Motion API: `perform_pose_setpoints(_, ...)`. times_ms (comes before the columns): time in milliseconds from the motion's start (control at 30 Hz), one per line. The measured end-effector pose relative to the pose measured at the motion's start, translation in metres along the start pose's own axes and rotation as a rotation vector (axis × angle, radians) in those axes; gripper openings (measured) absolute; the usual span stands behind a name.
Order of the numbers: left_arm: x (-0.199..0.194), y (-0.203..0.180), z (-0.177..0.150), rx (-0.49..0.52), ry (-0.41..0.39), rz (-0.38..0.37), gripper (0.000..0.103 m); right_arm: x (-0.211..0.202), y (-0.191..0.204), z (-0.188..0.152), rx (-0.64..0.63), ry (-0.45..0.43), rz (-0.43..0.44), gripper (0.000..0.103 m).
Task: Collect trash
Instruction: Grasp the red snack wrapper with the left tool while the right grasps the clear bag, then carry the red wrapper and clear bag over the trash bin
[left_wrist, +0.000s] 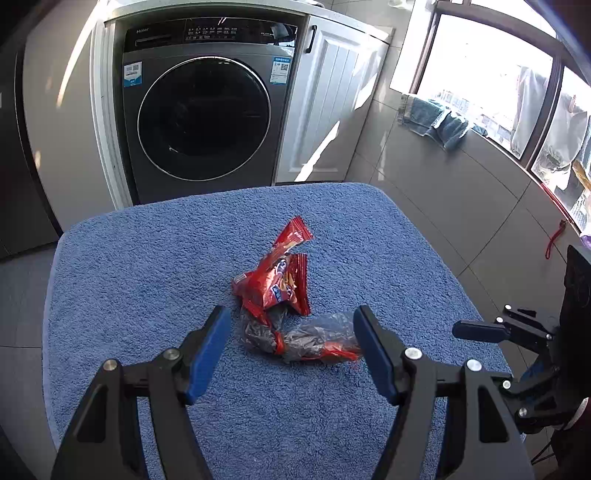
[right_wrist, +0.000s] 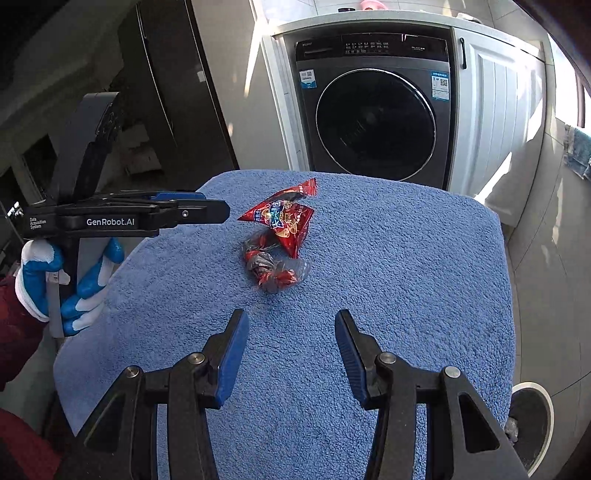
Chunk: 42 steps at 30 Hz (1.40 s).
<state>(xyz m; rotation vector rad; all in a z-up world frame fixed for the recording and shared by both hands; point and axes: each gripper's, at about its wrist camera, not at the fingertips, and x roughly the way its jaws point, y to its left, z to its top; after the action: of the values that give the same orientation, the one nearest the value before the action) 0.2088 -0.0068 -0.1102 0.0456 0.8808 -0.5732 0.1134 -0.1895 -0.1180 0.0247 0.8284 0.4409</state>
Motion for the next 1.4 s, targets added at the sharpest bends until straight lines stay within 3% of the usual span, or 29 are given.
perform_pose_setpoints(200, 0.059, 0.012, 0.021, -0.027, 0.085, -0.007, 0.067, 0.044, -0.003, 0.006, 0.007, 0.045, 0.072, 0.046)
perform_pose_setpoints(367, 0.086, 0.023, 0.029, -0.05, 0.127, -0.015, 0.066, 0.066, -0.011, 0.013, 0.056, 0.049, 0.117, 0.046)
perform_pose_setpoints(433, 0.092, 0.029, 0.03, -0.069, 0.137, -0.028, 0.058, 0.072, -0.014, 0.016, 0.068, 0.047, 0.13, 0.046)
perform_pose_setpoints(500, 0.095, 0.033, 0.03, -0.084, 0.145, -0.036, 0.044, 0.076, -0.014, 0.018, 0.071, 0.047, 0.139, 0.045)
perform_pose_setpoints(633, 0.096, 0.038, 0.028, -0.102, 0.149, -0.047, 0.032, 0.079, -0.01, 0.018, 0.064, 0.044, 0.151, 0.021)
perform_pose_setpoints(667, 0.094, 0.04, 0.026, -0.109, 0.147, -0.053, 0.024, 0.081, -0.009, 0.018, 0.063, 0.044, 0.154, 0.018)
perform_pose_setpoints(700, 0.093, 0.04, 0.025, -0.115, 0.151, -0.066, 0.009, 0.08, -0.009, 0.017, 0.061, 0.042, 0.156, 0.015)
perform_pose_setpoints(1000, 0.049, 0.041, 0.012, -0.13, 0.081, -0.065, 0.006, 0.037, -0.003, 0.001, 0.037, 0.011, 0.135, 0.011)
perform_pose_setpoints(1400, -0.061, 0.019, -0.03, -0.111, -0.05, 0.011, 0.005, -0.079, -0.011, -0.045, 0.07, -0.101, -0.061, 0.011)
